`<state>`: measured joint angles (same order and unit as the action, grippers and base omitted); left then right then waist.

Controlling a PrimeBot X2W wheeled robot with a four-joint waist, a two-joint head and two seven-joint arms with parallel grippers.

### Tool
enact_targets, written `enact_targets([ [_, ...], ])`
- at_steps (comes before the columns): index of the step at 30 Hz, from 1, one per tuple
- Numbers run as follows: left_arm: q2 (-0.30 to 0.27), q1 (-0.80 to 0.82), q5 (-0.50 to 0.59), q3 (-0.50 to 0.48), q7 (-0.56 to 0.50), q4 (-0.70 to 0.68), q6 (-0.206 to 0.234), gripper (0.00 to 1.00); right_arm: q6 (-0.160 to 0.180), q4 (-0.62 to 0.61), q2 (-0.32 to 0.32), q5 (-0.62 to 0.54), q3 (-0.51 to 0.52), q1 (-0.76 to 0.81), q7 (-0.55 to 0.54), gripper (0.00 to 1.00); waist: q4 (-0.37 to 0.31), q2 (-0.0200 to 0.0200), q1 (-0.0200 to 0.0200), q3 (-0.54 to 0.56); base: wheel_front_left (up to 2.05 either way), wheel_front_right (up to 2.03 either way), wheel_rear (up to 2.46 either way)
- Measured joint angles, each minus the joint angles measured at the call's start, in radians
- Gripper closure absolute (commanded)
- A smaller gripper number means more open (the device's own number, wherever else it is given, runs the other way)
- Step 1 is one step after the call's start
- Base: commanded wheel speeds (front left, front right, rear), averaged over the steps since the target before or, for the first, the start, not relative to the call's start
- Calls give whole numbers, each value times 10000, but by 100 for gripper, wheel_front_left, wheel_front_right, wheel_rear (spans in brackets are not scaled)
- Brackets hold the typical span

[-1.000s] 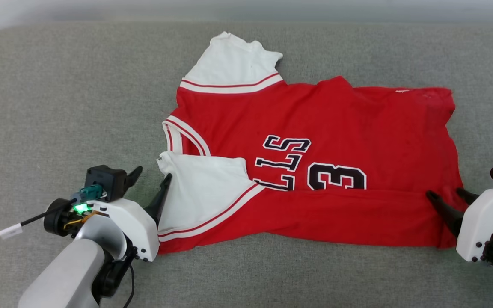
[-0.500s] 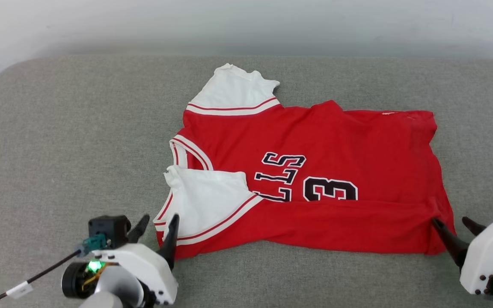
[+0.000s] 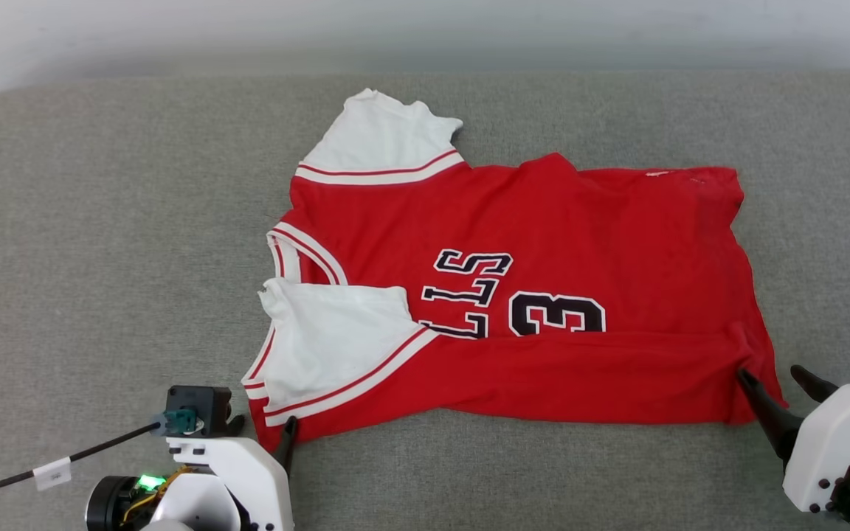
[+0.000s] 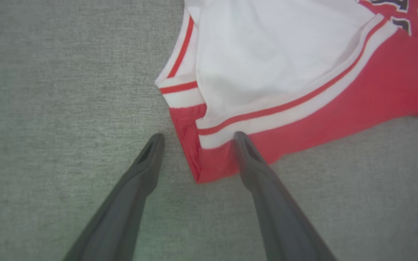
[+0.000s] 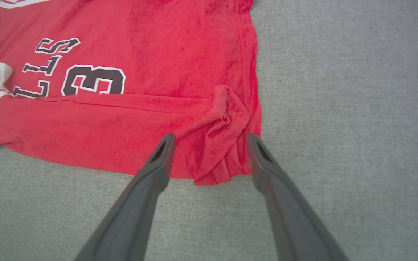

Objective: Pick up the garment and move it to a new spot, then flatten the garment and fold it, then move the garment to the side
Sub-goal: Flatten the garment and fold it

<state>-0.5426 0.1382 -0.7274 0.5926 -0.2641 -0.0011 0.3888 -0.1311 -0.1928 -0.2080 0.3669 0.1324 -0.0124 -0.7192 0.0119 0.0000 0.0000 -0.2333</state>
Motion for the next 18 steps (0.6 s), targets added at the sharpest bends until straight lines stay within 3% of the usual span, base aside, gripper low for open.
enact_targets([
  [6,35,174,-174,-17,-146,320,-73,0,0,-347,222,-79,-82,1,-186,0,-141,0,-1,-383,0,0,0],
  [7,67,196,-244,-17,-146,368,-151,13,0,-370,242,-92,-79,8,-211,0,-153,0,-1,-427,0,0,0],
  [8,105,228,-290,4,-148,403,-259,65,0,-391,245,-146,-73,27,-282,0,-159,0,-1,-460,0,0,0],
  [9,138,256,-359,17,-153,441,-351,95,0,-399,247,-205,-56,59,-324,0,-158,0,-1,-477,0,0,0],
  [10,134,274,-418,17,-157,468,-453,100,0,-405,253,-253,-13,110,-418,0,-150,0,-1,-484,0,0,0],
  [18,236,202,-387,67,224,380,-606,100,0,-86,320,-756,416,332,-780,0,90,0,0,-144,0,0,0],
])
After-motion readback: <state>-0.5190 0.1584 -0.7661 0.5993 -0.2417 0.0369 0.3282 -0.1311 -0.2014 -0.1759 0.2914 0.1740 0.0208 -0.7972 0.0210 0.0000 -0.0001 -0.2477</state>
